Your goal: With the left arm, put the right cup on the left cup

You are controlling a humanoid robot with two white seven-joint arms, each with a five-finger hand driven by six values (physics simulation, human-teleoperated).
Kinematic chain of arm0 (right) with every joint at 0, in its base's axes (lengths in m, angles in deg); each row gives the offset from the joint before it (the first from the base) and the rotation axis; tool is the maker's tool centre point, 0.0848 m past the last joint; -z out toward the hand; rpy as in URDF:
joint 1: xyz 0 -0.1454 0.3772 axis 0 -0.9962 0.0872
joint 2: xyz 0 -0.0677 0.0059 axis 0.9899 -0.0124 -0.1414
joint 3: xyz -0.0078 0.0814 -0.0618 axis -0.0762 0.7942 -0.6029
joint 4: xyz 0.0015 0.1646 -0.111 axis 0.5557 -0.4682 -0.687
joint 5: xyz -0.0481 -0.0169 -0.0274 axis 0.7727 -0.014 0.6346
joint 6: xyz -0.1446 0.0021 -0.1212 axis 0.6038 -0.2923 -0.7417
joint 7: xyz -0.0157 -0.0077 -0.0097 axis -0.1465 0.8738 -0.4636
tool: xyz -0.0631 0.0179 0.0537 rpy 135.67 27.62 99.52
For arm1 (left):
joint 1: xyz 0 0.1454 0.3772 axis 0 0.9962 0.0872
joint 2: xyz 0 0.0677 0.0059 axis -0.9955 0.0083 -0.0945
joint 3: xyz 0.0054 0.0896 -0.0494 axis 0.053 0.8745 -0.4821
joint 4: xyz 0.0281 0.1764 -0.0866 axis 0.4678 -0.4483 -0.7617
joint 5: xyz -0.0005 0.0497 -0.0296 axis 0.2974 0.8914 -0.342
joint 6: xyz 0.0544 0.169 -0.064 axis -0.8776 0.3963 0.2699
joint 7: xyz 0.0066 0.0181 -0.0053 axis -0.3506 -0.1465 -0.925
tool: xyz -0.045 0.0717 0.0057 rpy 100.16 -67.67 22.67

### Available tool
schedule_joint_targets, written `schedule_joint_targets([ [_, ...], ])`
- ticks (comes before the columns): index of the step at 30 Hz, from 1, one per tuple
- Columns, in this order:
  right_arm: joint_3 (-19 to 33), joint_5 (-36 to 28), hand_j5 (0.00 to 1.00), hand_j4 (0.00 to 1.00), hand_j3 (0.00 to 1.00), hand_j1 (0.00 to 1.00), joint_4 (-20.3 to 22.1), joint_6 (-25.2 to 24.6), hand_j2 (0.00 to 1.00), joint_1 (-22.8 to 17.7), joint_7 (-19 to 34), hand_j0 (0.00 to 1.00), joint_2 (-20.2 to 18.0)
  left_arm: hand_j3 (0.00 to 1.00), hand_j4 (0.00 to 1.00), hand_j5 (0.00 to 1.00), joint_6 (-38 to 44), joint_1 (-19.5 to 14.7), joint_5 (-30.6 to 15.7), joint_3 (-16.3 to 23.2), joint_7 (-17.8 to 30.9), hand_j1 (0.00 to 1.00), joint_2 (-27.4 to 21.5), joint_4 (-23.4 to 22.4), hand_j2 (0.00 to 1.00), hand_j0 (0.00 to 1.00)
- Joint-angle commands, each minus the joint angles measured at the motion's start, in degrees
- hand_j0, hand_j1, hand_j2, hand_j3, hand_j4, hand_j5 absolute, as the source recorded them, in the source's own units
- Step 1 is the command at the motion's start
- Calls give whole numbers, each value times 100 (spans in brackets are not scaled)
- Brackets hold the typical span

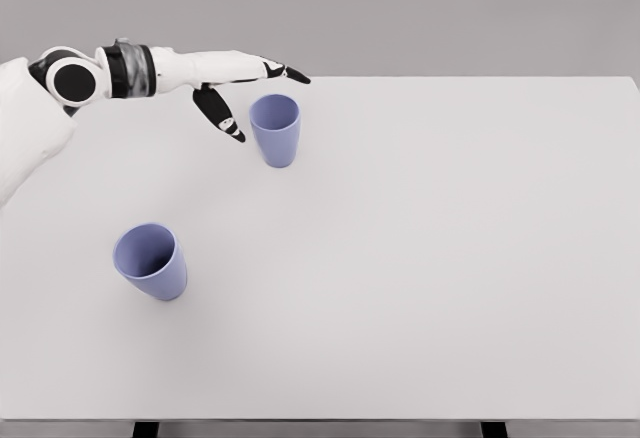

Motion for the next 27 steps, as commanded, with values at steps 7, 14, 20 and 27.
schedule_joint_targets([
  [7, 0, 1, 100, 100, 100, 100, 0, 1, 100, 0, 1, 100, 0, 100, 100, 100, 16, -9, 341, -58, -2, 100, 159, -501, 100, 100],
  [14, 0, 1, 100, 100, 100, 100, 0, 1, 100, 9, 1, 100, 0, 100, 100, 100, 16, -18, 596, -111, -2, 100, 475, -500, 100, 100],
  [20, 0, 1, 100, 100, 100, 100, 0, 1, 100, 9, 1, 100, 0, 100, 100, 100, 16, -18, 596, -93, -2, 100, 545, -641, 100, 100],
  [27, 0, 1, 100, 100, 100, 100, 0, 1, 100, 0, 1, 100, 0, 100, 100, 100, 16, -9, 631, -67, -2, 100, 581, -729, 100, 100],
])
